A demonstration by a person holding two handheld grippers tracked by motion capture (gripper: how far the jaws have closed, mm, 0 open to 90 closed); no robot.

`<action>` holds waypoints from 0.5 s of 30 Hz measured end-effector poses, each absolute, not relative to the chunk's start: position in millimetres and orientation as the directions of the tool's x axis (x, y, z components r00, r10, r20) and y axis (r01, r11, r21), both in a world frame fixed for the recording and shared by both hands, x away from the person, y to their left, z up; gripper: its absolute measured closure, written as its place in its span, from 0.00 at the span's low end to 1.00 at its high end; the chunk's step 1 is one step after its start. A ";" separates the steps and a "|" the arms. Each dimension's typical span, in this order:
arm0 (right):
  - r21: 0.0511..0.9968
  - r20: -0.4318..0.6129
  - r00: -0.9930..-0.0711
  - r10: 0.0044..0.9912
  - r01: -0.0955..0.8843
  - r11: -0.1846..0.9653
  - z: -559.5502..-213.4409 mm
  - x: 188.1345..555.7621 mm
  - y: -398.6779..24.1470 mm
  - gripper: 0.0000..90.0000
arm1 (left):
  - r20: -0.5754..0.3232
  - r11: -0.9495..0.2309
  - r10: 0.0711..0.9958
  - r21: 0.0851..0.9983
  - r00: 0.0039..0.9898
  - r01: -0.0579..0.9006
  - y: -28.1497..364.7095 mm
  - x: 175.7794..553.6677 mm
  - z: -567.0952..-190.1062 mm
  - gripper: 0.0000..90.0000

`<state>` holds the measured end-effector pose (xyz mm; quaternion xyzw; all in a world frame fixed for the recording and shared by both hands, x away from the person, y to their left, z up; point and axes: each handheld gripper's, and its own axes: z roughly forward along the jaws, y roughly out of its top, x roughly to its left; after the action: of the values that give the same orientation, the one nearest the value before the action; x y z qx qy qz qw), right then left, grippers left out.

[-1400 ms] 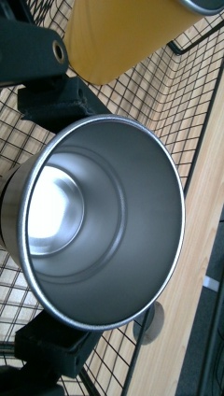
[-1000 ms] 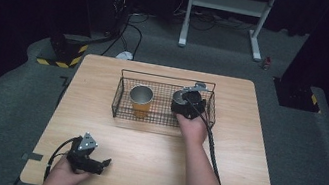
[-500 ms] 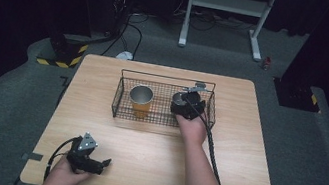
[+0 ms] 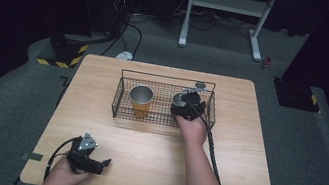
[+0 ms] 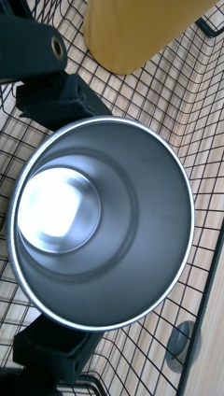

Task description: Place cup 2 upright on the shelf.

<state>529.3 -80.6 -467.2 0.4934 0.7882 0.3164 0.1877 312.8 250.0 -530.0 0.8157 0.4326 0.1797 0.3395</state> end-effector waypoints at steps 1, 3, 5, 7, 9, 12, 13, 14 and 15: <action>0.684 0.016 -0.443 0.897 0.659 0.313 -467.2 529.3 -80.6 0.18 | -0.001 -0.395 0.828 0.709 0.561 0.584 250.0 312.8 -530.0 0.03; 0.682 0.017 -0.441 0.897 0.661 0.312 -467.3 529.2 -80.3 0.16 | 0.001 -0.398 0.827 0.708 0.563 0.583 250.2 312.8 -529.9 0.03; 0.683 0.022 -0.445 0.895 0.660 0.312 -466.9 529.3 -80.7 0.15 | 0.002 -0.399 0.827 0.708 0.563 0.583 250.3 312.8 -529.9 0.03; 0.683 0.021 -0.444 0.896 0.661 0.312 -466.9 529.2 -80.7 0.14 | 0.002 -0.398 0.827 0.708 0.563 0.583 250.2 312.8 -529.9 0.03; 0.682 0.018 -0.444 0.896 0.661 0.314 -466.9 529.3 -80.7 0.12 | 0.002 -0.399 0.827 0.708 0.563 0.583 250.3 312.8 -529.9 0.03; 0.687 0.006 -0.449 0.893 0.651 0.323 -466.4 528.7 -80.3 0.11 | 0.000 -0.396 0.828 0.709 0.561 0.584 250.1 312.8 -530.0 0.03; 0.689 0.004 -0.450 0.893 0.648 0.324 -466.3 528.7 -80.1 0.11 | 0.002 -0.399 0.827 0.708 0.563 0.583 250.2 312.8 -529.9 0.03; 0.690 0.007 -0.451 0.893 0.648 0.322 -465.9 528.5 -80.0 0.11 | 0.002 -0.399 0.827 0.708 0.563 0.583 250.2 312.8 -529.9 0.03; 0.692 0.005 -0.451 0.892 0.646 0.323 -465.6 528.4 -80.0 0.11 | 0.002 -0.398 0.827 0.708 0.563 0.583 250.2 312.8 -529.9 0.03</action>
<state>528.4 -80.0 -465.6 0.4869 0.7900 0.3186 0.1932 312.8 250.2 -529.9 0.8166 0.4317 0.1799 0.3384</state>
